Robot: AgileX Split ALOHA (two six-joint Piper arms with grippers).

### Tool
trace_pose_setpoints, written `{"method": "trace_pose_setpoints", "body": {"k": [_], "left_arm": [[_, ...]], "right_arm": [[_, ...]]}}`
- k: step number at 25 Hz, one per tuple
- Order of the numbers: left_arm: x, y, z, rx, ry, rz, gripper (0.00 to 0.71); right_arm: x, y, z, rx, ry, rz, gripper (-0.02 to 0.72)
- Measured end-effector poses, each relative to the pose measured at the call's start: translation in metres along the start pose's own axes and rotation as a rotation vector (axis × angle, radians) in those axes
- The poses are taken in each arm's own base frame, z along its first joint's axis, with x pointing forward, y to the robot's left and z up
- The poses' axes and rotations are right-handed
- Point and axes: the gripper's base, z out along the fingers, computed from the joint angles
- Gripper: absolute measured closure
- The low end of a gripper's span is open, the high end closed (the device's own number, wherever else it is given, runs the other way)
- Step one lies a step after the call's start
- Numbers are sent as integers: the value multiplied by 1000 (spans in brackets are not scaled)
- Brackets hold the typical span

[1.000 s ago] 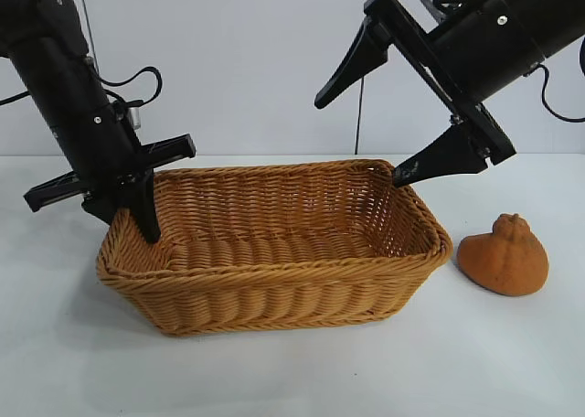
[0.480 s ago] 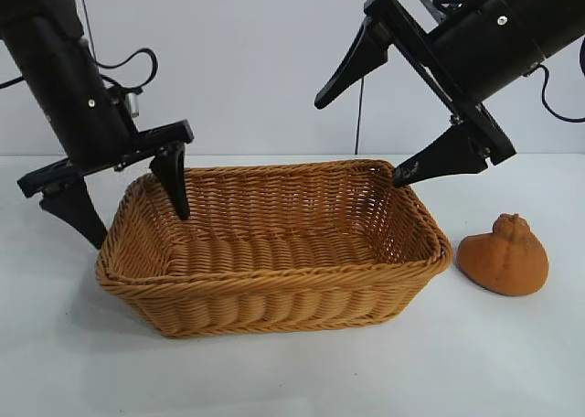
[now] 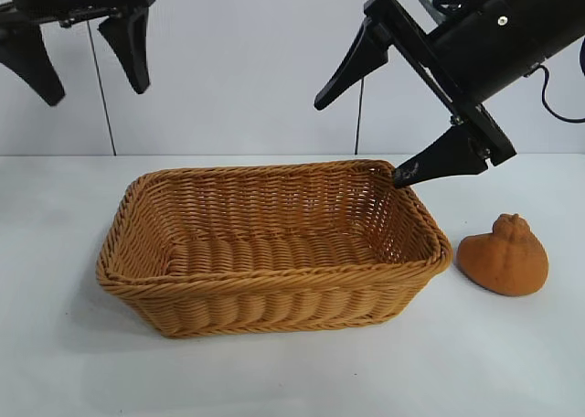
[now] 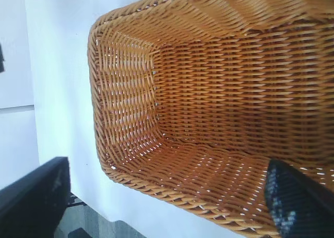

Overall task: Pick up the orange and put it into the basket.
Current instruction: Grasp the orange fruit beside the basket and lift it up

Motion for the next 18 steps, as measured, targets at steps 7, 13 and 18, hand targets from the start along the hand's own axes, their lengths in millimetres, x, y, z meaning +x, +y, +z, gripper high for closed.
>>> {"method": "trace_pose_setpoints", "body": {"k": [7,13,18], "left_arm": [[-3,34,-4,-78,-7,-43,80],[3,62,-19,-108,-29,-101,80],[34,52,-36,-100,-1,-63,80]], "right_arm": [[2,1,0,-6,17,0,10],[2,1,0,-6,17,0,10],[2,0,0,-5,18,-1,10]]}}
